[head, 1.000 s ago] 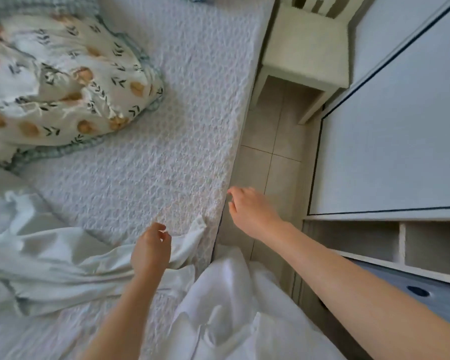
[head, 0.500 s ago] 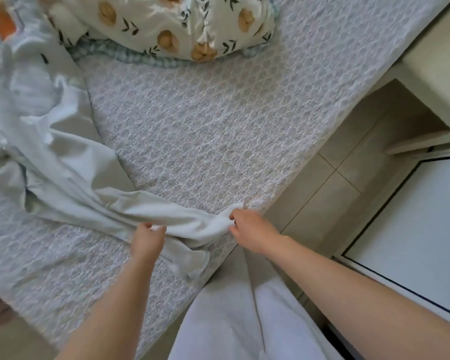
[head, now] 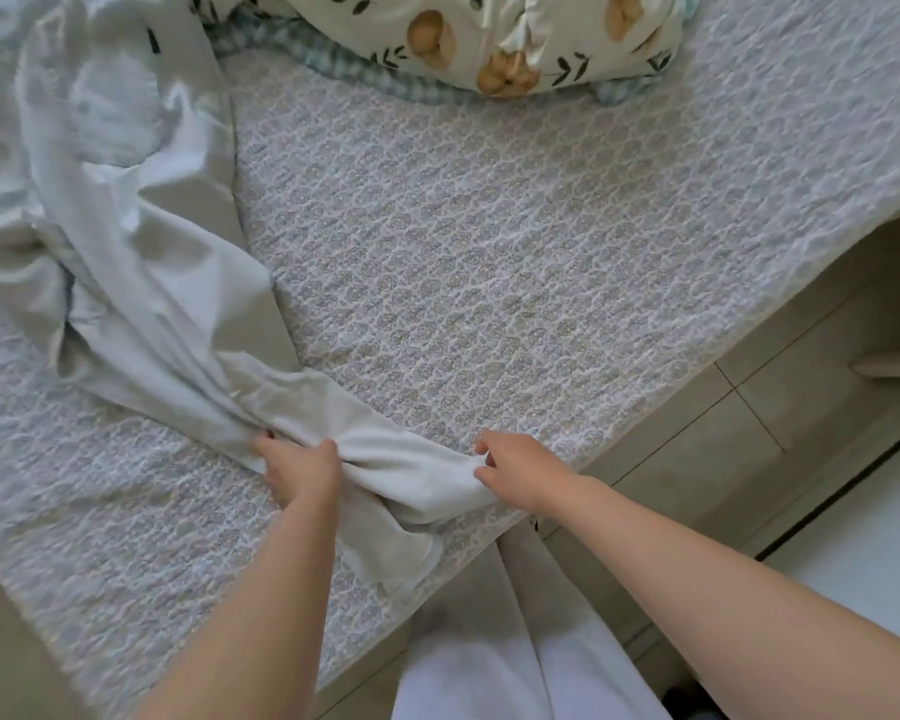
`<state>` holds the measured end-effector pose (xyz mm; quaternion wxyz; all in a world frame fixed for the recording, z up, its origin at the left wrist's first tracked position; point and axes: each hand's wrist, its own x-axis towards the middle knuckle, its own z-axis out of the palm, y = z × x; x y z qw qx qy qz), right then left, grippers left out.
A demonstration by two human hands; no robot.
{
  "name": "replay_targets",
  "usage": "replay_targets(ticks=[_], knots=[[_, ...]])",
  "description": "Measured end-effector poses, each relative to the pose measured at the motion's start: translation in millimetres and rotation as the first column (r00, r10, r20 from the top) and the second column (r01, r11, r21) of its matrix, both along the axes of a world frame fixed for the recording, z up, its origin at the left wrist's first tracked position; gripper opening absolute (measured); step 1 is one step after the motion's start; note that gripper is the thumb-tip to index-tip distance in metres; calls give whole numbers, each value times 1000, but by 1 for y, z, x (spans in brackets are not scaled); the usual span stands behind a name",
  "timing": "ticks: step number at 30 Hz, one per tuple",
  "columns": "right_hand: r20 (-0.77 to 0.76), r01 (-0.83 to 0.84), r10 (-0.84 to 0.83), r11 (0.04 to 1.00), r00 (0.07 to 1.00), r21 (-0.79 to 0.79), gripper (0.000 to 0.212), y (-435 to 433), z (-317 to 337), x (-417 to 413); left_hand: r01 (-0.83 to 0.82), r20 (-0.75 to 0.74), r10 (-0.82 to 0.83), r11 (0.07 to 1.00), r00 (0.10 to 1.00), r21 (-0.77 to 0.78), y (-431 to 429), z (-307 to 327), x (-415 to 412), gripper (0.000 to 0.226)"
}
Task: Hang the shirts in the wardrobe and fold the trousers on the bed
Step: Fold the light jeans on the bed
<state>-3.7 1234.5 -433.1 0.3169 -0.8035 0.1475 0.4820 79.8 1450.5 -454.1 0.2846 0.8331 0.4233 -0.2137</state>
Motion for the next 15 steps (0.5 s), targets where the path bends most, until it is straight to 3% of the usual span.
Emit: replay_targets(ticks=[3, 8, 15], knots=[[-17, 33, -32, 999, 999, 12, 36, -4, 3, 2, 80, 58, -82, 996, 995, 34, -6, 10, -2, 52], [6, 196, -198, 975, 980, 103, 38, -9, 23, 22, 325, 212, -335, 942, 918, 81, -17, 33, -9, 56], [19, 526, -549, 810, 835, 260, 45, -11, 64, 79, 600, 473, -568, 794, 673, 100, -60, 75, -18, 53]])
